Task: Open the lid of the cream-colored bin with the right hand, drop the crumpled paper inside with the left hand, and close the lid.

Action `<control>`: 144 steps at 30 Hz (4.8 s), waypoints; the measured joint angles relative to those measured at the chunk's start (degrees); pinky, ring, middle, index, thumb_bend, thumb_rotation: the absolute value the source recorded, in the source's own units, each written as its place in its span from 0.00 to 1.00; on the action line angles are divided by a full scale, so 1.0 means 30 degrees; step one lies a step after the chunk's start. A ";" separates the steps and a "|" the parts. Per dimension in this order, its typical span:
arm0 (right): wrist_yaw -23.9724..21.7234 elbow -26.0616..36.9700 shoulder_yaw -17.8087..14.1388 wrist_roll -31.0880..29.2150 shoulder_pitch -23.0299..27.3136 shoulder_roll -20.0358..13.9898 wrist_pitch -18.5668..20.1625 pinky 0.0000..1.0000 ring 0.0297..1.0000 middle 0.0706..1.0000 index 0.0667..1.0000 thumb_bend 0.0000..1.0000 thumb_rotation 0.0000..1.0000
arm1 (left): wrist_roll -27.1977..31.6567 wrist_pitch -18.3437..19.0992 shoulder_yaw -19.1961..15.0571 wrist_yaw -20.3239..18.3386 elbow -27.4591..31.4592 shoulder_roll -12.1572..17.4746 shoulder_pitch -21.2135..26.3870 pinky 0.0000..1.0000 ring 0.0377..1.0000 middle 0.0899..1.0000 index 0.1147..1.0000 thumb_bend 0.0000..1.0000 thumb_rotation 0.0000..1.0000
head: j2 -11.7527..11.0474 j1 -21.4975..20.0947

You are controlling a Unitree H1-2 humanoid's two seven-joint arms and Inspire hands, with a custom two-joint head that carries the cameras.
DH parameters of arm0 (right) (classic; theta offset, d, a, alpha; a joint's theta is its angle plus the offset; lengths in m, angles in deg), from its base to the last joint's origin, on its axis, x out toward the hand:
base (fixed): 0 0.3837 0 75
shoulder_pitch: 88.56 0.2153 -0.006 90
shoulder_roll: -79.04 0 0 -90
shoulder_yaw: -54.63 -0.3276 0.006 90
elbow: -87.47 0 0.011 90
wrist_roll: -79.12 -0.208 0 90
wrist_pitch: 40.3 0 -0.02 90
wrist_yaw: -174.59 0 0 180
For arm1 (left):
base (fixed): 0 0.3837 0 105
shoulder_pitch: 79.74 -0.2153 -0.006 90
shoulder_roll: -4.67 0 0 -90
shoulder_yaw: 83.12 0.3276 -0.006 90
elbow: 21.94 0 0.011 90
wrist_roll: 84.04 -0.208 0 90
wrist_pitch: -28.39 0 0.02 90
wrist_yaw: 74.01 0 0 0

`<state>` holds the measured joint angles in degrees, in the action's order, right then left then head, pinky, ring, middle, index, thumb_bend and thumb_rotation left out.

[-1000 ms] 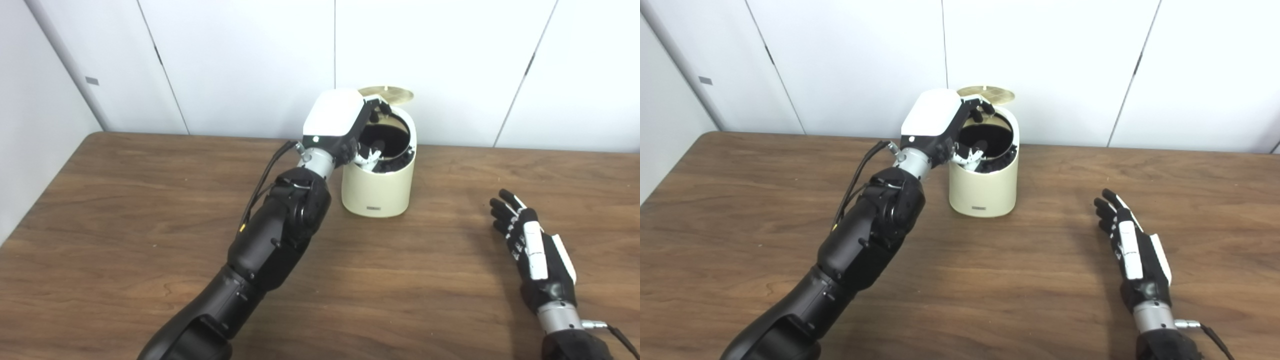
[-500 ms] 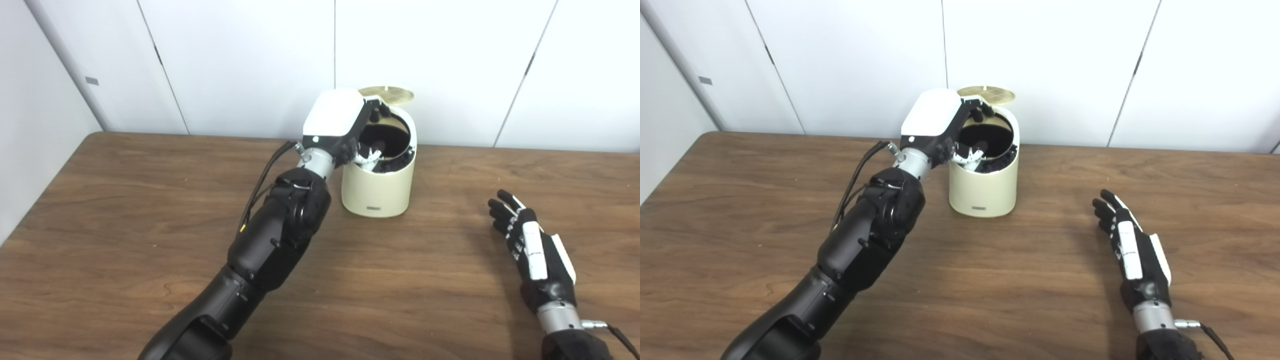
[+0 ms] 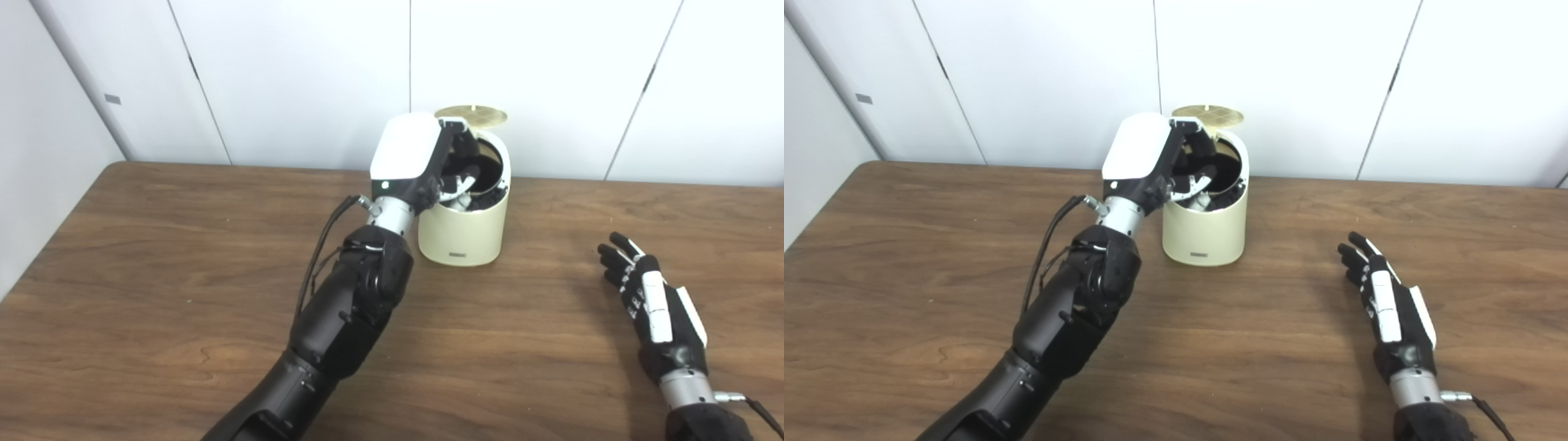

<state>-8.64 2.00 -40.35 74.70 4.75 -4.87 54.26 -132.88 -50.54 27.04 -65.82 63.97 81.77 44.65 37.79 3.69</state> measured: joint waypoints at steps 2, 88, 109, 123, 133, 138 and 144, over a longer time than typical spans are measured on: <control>0.0000 0.0000 -0.0001 0.0003 0.0009 -0.0003 0.0018 0.98 0.92 0.86 0.90 0.52 1.00 | 0.0135 0.0002 -0.0259 -0.0131 0.0484 -0.0125 -0.0002 0.31 0.38 0.47 0.44 0.47 0.00 | 0.0000 0.0000; -0.1130 -0.0727 0.0790 0.1853 0.6611 -0.2071 0.0778 1.00 0.95 0.95 0.91 0.62 1.00 | 1.6448 -0.3636 -0.8621 -0.3505 0.1042 0.0884 -0.9645 1.00 1.00 1.00 1.00 0.54 0.96 | -0.0322 -0.1083; -0.1881 0.0212 0.4619 0.7817 1.0779 -0.2539 0.3945 0.81 0.90 0.91 0.88 0.63 1.00 | 1.7953 -0.4616 -0.8758 -0.3872 0.0315 0.1197 -0.9695 1.00 1.00 1.00 1.00 0.47 0.96 | -0.1640 -0.3574; -0.2787 -0.0730 0.5400 0.8844 1.2111 -0.2633 0.3896 0.83 0.90 0.91 0.89 0.61 1.00 | 1.7992 -0.4842 -0.8683 -0.3761 -0.0117 0.1147 -0.9528 0.99 1.00 1.00 1.00 0.52 0.93 | -0.3134 -0.2842; -0.3991 -0.0942 0.6146 0.9292 1.2141 -0.3341 0.3071 0.88 0.92 0.92 0.89 0.54 1.00 | 1.7816 -0.4997 -0.8596 -0.3692 -0.0487 0.1084 -0.9314 0.99 1.00 1.00 1.00 0.53 0.92 | -0.3720 -0.2344; -0.4667 -0.0942 0.6710 0.9942 1.2147 -0.3574 0.2819 0.86 0.91 0.91 0.89 0.54 1.00 | 1.7644 -0.5075 -0.8503 -0.3579 -0.0497 0.1077 -0.9320 0.96 1.00 1.00 1.00 0.53 0.91 | -0.3720 -0.2168; -0.5063 -0.0940 0.6833 1.0238 1.2146 -0.3883 0.2708 0.87 0.92 0.92 0.89 0.56 1.00 | 1.7640 -0.5078 -0.8487 -0.3527 -0.0499 0.1041 -0.9318 0.96 1.00 1.00 1.00 0.54 0.90 | -0.3633 -0.1992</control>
<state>-23.83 -0.82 -19.86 105.41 41.19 -16.52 62.38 -79.96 -65.78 1.58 -76.40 62.47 84.90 16.69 26.89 -2.29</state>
